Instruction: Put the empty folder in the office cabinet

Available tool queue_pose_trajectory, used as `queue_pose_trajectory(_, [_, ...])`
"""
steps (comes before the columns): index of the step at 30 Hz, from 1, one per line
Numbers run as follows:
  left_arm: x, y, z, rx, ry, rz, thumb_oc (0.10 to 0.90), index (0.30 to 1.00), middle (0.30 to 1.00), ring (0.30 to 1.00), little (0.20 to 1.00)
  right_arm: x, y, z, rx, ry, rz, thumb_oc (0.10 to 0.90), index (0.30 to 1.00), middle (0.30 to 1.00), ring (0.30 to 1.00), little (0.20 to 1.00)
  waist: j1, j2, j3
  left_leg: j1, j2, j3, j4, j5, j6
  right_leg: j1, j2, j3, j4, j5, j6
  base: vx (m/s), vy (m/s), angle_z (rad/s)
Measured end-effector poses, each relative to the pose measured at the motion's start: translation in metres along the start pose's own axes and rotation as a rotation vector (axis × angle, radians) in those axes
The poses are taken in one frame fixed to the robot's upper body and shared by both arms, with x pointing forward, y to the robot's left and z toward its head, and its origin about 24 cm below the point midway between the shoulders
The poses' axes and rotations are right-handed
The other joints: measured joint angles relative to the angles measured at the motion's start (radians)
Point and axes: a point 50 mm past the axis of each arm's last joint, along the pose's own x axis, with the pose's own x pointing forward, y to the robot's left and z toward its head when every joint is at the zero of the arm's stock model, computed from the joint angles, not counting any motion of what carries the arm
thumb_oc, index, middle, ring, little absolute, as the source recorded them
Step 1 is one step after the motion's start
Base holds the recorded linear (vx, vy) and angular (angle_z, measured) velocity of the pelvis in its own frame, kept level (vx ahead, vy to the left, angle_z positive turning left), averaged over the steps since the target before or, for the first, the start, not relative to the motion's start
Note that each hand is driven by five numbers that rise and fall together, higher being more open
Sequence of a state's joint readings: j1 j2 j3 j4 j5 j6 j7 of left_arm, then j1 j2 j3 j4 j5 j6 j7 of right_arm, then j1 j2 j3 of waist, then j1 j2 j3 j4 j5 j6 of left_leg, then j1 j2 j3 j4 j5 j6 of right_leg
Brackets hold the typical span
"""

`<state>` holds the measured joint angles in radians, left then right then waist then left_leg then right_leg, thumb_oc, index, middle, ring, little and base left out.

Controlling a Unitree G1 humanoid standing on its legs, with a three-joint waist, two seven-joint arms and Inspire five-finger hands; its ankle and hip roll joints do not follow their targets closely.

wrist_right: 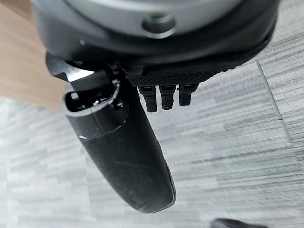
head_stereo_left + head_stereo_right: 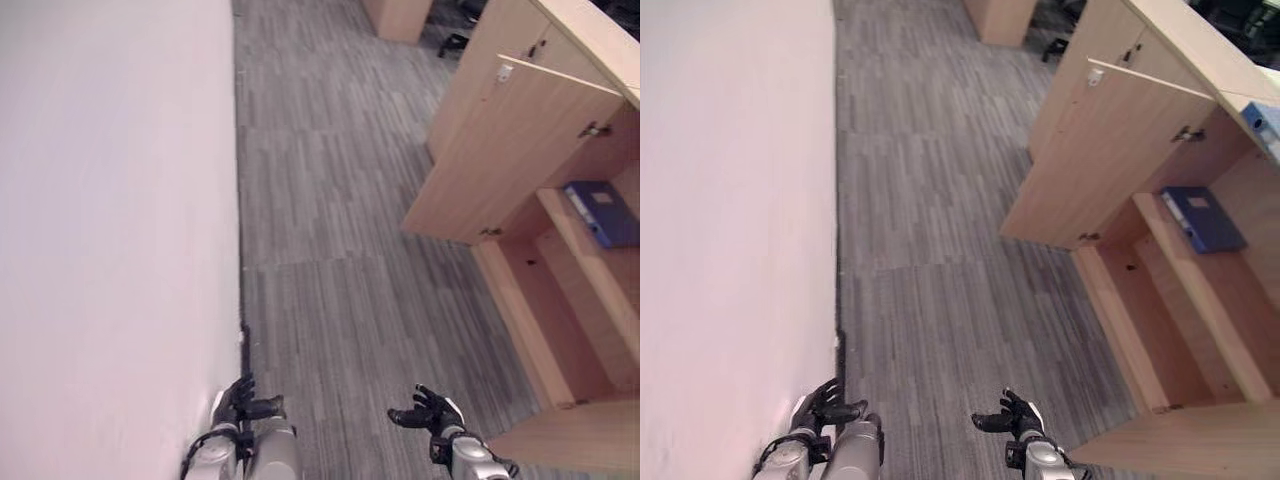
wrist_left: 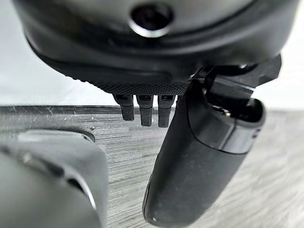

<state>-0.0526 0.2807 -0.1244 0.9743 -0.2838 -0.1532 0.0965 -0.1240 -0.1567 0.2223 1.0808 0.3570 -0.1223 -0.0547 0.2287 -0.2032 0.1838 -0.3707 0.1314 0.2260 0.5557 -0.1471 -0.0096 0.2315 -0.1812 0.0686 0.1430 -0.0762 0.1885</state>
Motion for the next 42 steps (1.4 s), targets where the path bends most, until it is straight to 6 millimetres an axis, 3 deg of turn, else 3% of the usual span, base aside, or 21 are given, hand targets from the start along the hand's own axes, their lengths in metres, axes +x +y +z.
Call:
queue_pose_trajectory(2, [-0.001,-0.015,-0.002,-0.010,0.004,-0.027,0.800,0.900,0.900,0.900,0.900,0.001,-0.011,0.003,-0.011,0.001,-0.026,0.800,0.900,0.900,0.900,0.900,-0.004,0.036,-0.011,0.084,-0.021,0.054,-0.174,-0.034,0.056,-0.123,-0.025,-0.080,0.242,-0.016,0.037,0.21,0.258,-0.30])
queue_pose_trajectory(3, [-0.002,-0.022,-0.005,-0.004,0.013,-0.047,0.800,0.900,0.900,0.900,0.900,0.001,-0.009,0.010,-0.012,-0.029,-0.018,0.800,0.900,0.900,0.900,0.900,-0.014,0.056,-0.014,0.149,-0.048,0.075,-0.250,0.005,0.074,-0.221,-0.091,-0.185,0.447,0.030,0.036,0.23,0.334,-0.22])
queue_pose_trajectory(5, [-0.003,-0.027,-0.002,0.010,-0.002,-0.072,0.800,0.900,0.900,0.900,0.900,0.001,-0.005,0.013,-0.012,-0.046,0.001,0.800,0.900,0.900,0.900,0.900,-0.030,0.100,-0.011,0.225,-0.054,0.074,-0.310,0.001,0.087,-0.262,-0.103,-0.247,0.519,0.026,0.039,0.28,0.355,-0.14])
queue_pose_trajectory(6, [-0.003,-0.028,0.001,0.024,-0.022,-0.080,0.800,0.900,0.900,0.900,0.900,0.001,0.000,0.017,-0.014,-0.064,0.020,0.800,0.900,0.900,0.900,0.900,-0.047,0.141,-0.001,0.307,-0.059,0.074,-0.397,0.003,0.102,-0.353,-0.050,-0.206,0.611,-0.022,0.068,0.28,0.180,-0.22])
queue_pose_trajectory(9, [-0.004,-0.018,0.004,0.067,-0.043,-0.078,0.800,0.900,0.900,0.900,0.900,0.001,0.000,0.029,-0.006,-0.125,0.027,0.800,0.900,0.900,0.900,0.900,-0.096,0.196,0.017,0.421,-0.061,0.106,-0.514,0.056,0.070,-0.482,0.008,-0.312,0.569,-0.100,0.046,0.21,0.069,0.02])
queue_pose_trajectory(13, [-0.007,0.004,0.000,0.134,-0.043,-0.046,0.800,0.900,0.900,0.900,0.900,-0.002,-0.012,0.018,0.013,-0.092,-0.015,0.800,0.900,0.900,0.900,0.900,-0.122,0.192,0.022,0.520,-0.077,0.167,-0.590,0.036,0.012,-0.579,-0.093,-0.583,0.234,-0.056,-0.039,0.33,-0.154,-0.15])
queue_pose_trajectory(16, [-0.014,0.011,-0.023,0.154,0.050,-0.048,0.800,0.900,0.900,0.900,0.900,-0.005,-0.030,0.002,0.048,-0.034,-0.082,0.800,0.900,0.900,0.900,0.900,-0.149,0.200,0.022,0.589,-0.059,0.173,-0.586,0.018,-0.050,-0.592,-0.151,-0.512,0.021,0.062,-0.040,0.31,-0.248,-0.17])
queue_pose_trajectory(18, [-0.015,0.010,-0.031,0.189,0.087,-0.058,0.800,0.900,0.900,0.900,0.900,-0.013,-0.047,-0.022,0.098,0.032,-0.157,0.800,0.900,0.900,0.900,0.900,-0.214,0.213,0.016,0.630,-0.001,0.125,-0.574,0.013,-0.115,-0.603,-0.251,-0.382,0.018,0.114,0.001,0.41,-0.360,0.63])
queue_pose_trajectory(19, [-0.015,0.012,-0.033,0.194,0.093,-0.058,0.800,0.900,0.900,0.900,0.900,-0.015,-0.051,-0.025,0.117,0.040,-0.174,0.800,0.900,0.900,0.900,0.900,-0.220,0.208,0.012,0.654,0.017,0.124,-0.571,0.013,-0.136,-0.599,-0.260,-0.379,0.018,0.129,-0.020,0.40,-0.265,0.39])
queue_pose_trajectory(21, [-0.022,0.024,-0.049,0.211,0.153,-0.038,0.800,0.900,0.900,0.900,0.900,-0.018,-0.050,-0.033,0.126,0.060,-0.173,0.800,0.900,0.900,0.900,0.900,-0.221,0.185,-0.001,0.736,0.052,0.169,-0.546,0.029,-0.172,-0.554,-0.245,-0.414,0.004,0.169,-0.099,0.13,-0.131,-0.62])
queue_pose_trajectory(22, [-0.027,0.017,-0.062,0.192,0.194,-0.044,0.800,0.900,0.900,0.900,0.900,-0.019,-0.059,-0.032,0.110,0.059,-0.186,0.800,0.900,0.900,0.900,0.900,-0.217,0.215,-0.017,0.767,0.100,0.200,-0.499,0.030,-0.180,-0.551,-0.219,-0.413,0.031,0.332,-0.102,0.21,-0.342,-1.01])
queue_pose_trajectory(23, [-0.025,-0.012,-0.056,0.160,0.164,-0.123,0.800,0.900,0.900,0.900,0.900,-0.020,-0.078,-0.023,0.073,0.041,-0.230,0.800,0.900,0.900,0.900,0.900,-0.227,0.273,-0.022,0.711,0.150,0.206,-0.428,-0.029,-0.204,-0.564,-0.159,-0.402,0.056,0.284,-0.140,0.33,-0.432,-0.71])
queue_pose_trajectory(24, [-0.021,-0.028,-0.043,0.156,0.107,-0.168,0.800,0.900,0.900,0.900,0.900,-0.022,-0.093,-0.017,0.053,0.029,-0.265,0.800,0.900,0.900,0.900,0.900,-0.243,0.282,-0.022,0.679,0.130,0.210,-0.493,-0.026,-0.207,-0.564,-0.152,-0.398,0.062,0.273,-0.140,0.27,-0.326,-0.43])
queue_pose_trajectory(26, [-0.018,-0.046,-0.026,0.131,0.024,-0.209,0.800,0.900,0.900,0.900,0.900,-0.027,-0.112,-0.013,0.020,0.029,-0.302,0.800,0.900,0.900,0.900,0.900,-0.254,0.329,-0.029,0.654,0.135,0.240,-0.521,0.124,-0.201,-0.558,-0.104,-0.408,0.117,0.199,-0.135,0.18,-0.241,-0.41])
queue_pose_trajectory(30, [-0.013,-0.044,-0.020,0.117,0.010,-0.190,0.800,0.900,0.900,0.900,0.900,-0.024,-0.109,-0.010,0.003,0.028,-0.289,0.800,0.900,0.900,0.900,0.900,-0.279,0.329,-0.041,0.667,0.231,0.174,-0.354,0.304,-0.254,-0.510,-0.003,-0.412,0.130,0.106,-0.156,0.21,-0.282,-0.83])
queue_pose_trajectory(31, [-0.012,-0.042,-0.023,0.109,0.034,-0.177,0.800,0.900,0.900,0.900,0.900,-0.024,-0.105,-0.014,-0.013,0.040,-0.272,0.800,0.900,0.900,0.900,0.900,-0.295,0.328,-0.045,0.650,0.252,0.146,-0.298,0.396,-0.254,-0.497,0.029,-0.408,0.122,0.100,-0.196,0.41,-0.462,-0.76])
queue_pose_trajectory(32, [-0.012,-0.042,-0.023,0.109,0.034,-0.177,0.800,0.900,0.900,0.900,0.900,-0.024,-0.105,-0.014,-0.013,0.040,-0.272,0.800,0.900,0.900,0.900,0.900,-0.295,0.328,-0.045,0.650,0.252,0.146,-0.298,0.396,-0.254,-0.497,0.029,-0.408,0.122,0.100,-0.196,0.32,-0.352,-1.26])
queue_pose_trajectory(33, [-0.019,-0.036,-0.040,0.081,0.087,-0.153,0.800,0.900,0.900,0.900,0.900,-0.023,-0.096,-0.018,-0.056,0.055,-0.233,0.800,0.900,0.900,0.900,0.900,-0.296,0.321,-0.046,0.648,0.248,0.113,-0.236,0.629,-0.046,-0.480,0.078,-0.397,0.132,0.066,-0.255,0.25,-0.299,-1.54])
queue_pose_trajectory(35, [-0.022,-0.036,-0.050,0.096,0.139,-0.160,0.800,0.900,0.900,0.900,0.900,-0.023,-0.091,-0.021,-0.079,0.067,-0.207,0.800,0.900,0.900,0.900,0.900,-0.307,0.312,-0.038,0.587,0.282,0.127,-0.081,0.520,-0.172,-0.429,0.095,-0.356,0.099,0.048,-0.289,0.29,-0.270,-1.11])
queue_pose_trajectory(36, [-0.020,-0.038,-0.046,0.096,0.127,-0.162,0.800,0.900,0.900,0.900,0.900,-0.024,-0.090,-0.025,-0.082,0.080,-0.205,0.800,0.900,0.900,0.900,0.900,-0.313,0.296,-0.029,0.566,0.265,0.144,-0.091,0.502,-0.192,-0.392,0.094,-0.346,0.080,0.041,-0.295,0.19,-0.114,-0.26])
queue_pose_trajectory(42, [-0.019,-0.045,-0.040,0.140,0.092,-0.203,0.800,0.900,0.900,0.900,0.900,-0.022,-0.080,-0.021,-0.087,0.058,-0.175,0.800,0.900,0.900,0.900,0.900,-0.238,0.228,-0.012,0.403,0.143,0.058,-0.155,0.242,-0.154,-0.177,0.126,-0.173,-0.148,0.067,-0.283,0.31,-0.037,-0.71])
